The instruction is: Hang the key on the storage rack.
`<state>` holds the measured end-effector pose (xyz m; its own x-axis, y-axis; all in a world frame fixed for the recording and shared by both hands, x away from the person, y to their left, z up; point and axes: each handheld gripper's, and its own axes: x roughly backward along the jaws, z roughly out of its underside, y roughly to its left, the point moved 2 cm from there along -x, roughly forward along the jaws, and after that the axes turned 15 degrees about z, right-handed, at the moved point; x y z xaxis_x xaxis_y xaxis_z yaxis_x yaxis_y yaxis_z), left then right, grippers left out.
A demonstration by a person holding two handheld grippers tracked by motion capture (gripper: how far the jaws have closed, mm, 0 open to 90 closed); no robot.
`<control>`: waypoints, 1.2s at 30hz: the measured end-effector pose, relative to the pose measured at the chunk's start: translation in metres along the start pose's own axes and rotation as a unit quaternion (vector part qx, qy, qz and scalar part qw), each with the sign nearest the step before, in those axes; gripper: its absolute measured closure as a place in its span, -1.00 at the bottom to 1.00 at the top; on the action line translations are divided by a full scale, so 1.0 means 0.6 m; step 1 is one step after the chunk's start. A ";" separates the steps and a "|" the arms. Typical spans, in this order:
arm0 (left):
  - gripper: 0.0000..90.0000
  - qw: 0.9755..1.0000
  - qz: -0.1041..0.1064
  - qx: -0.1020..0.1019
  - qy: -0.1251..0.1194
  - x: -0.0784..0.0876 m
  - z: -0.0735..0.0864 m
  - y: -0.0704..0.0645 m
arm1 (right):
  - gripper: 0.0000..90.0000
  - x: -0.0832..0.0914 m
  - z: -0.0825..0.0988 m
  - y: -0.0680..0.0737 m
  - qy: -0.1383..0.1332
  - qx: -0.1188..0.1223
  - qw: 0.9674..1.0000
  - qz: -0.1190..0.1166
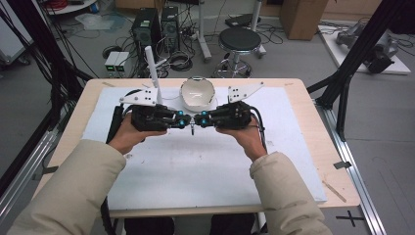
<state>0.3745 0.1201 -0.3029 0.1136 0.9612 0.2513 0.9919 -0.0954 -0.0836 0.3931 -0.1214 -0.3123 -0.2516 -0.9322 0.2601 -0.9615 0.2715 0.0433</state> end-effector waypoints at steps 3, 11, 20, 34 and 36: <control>0.95 1.000 0.005 0.008 0.000 0.000 0.000 0.000 | 0.97 0.001 0.000 0.000 -0.001 0.003 1.000 0.002; 0.97 1.000 0.008 0.014 0.004 0.002 0.000 -0.001 | 0.95 -0.002 0.001 0.001 -0.002 0.009 1.000 -0.004; 0.97 1.000 0.003 0.010 0.002 0.007 -0.002 -0.002 | -0.40 0.001 0.010 0.000 -0.029 -0.017 0.998 0.059; 0.97 0.999 -0.039 0.007 0.004 0.070 -0.026 0.019 | -0.77 0.108 0.094 -0.006 -0.028 -0.062 0.974 0.218; 0.97 0.999 -0.051 0.007 0.010 0.087 -0.032 0.027 | -0.77 0.129 0.110 -0.007 -0.041 -0.063 0.967 0.244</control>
<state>0.3975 0.1635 -0.2728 0.0132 0.9601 0.2793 0.9975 0.0069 -0.0707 0.3703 -0.2105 -0.3560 -0.6848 -0.7000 0.2024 -0.7061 0.7061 0.0530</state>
